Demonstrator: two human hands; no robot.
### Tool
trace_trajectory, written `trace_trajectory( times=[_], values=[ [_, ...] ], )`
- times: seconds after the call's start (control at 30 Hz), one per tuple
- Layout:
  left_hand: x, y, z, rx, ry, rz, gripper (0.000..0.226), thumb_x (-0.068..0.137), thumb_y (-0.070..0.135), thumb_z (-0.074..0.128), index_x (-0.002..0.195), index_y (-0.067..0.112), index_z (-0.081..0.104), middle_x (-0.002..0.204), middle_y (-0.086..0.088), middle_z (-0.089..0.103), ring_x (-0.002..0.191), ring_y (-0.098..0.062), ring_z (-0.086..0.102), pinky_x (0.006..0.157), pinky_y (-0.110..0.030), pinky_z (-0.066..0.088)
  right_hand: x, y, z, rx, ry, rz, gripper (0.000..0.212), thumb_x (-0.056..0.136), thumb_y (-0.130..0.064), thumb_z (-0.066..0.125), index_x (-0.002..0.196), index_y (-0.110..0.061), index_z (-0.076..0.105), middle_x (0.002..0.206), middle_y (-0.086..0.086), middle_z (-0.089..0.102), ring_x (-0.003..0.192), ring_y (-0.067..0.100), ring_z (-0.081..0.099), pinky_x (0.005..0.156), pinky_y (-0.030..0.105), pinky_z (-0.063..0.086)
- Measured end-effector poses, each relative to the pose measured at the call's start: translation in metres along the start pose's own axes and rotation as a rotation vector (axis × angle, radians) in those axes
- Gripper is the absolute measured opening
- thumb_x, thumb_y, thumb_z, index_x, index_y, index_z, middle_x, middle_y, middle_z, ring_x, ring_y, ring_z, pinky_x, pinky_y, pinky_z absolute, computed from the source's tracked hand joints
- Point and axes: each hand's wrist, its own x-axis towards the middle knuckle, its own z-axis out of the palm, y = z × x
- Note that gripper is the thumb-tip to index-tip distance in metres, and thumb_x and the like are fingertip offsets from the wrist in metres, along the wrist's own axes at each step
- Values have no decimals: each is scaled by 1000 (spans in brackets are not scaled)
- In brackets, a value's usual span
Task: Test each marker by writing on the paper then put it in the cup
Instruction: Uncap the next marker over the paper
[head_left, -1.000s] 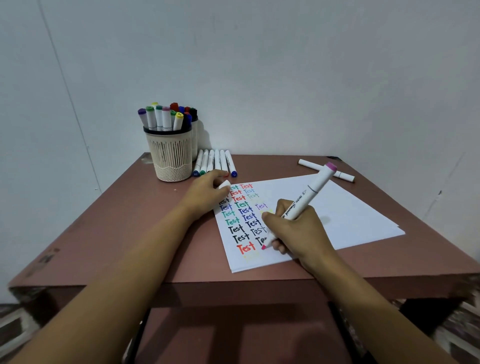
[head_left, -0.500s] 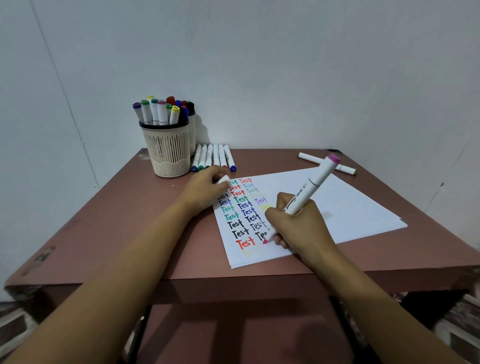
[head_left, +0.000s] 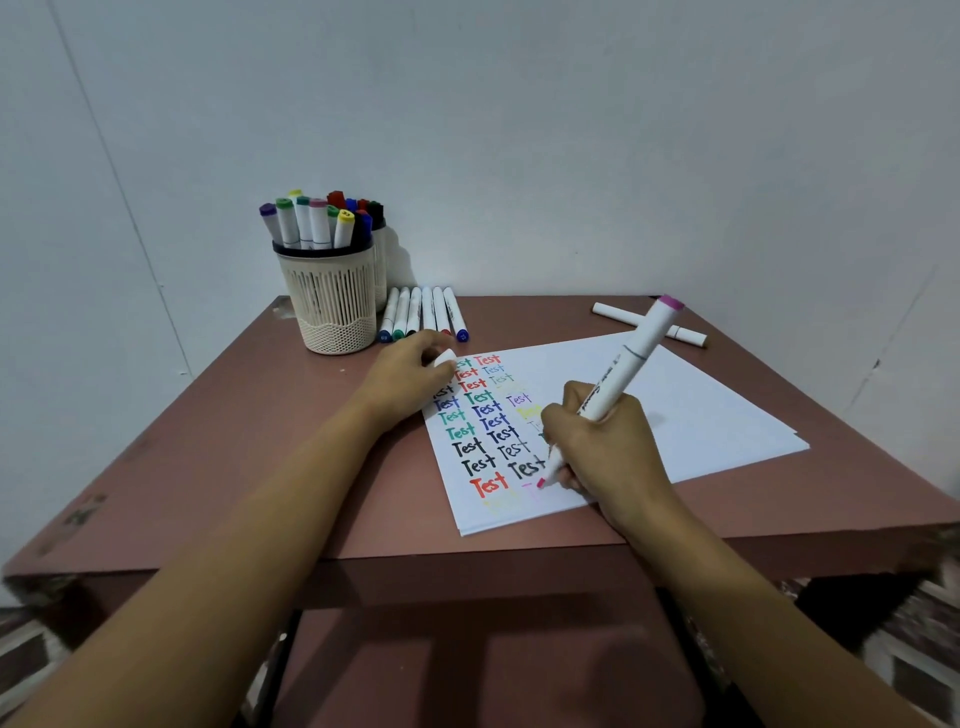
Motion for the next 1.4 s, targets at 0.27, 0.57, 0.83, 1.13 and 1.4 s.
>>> trace_trajectory(
  times=[0.27,0.57,0.83,1.13,1.4],
  values=[
    [-1,1,-1,12,7,4,33,91,20,55,124,18,56,117,-2,61,96,-8,50,79,-16,33,-1,0,1,-52,25,-53,39,82,-1,51,55,-15,26,61,13,34,56,24,40,38,15,31],
    [-1,2,-1,3,6,0,33,91,20,55,124,18,56,117,-2,61,95,-7,51,78,-15,33,1,0,3,-72,11,-17,40,79,-2,50,51,-17,27,55,9,33,53,22,36,46,24,36],
    [-2,2,-1,2,5,0,32,91,20,55,123,18,57,114,-1,62,95,-8,51,77,-16,33,-1,-4,2,-36,43,-74,41,83,1,48,56,-16,22,42,-10,19,45,11,26,37,13,31],
    [-1,1,-1,23,7,8,31,91,21,55,121,18,58,113,-1,61,94,-7,50,75,-14,32,1,-2,3,-51,43,-54,42,83,-1,49,53,-18,23,55,3,27,56,20,34,47,27,40],
    [-1,2,-1,33,6,17,30,91,20,54,120,17,59,115,0,60,94,-7,49,69,-11,30,-1,-1,1,-3,115,-103,43,82,-1,50,55,-18,21,47,-9,20,47,11,24,43,17,26]
  ],
)
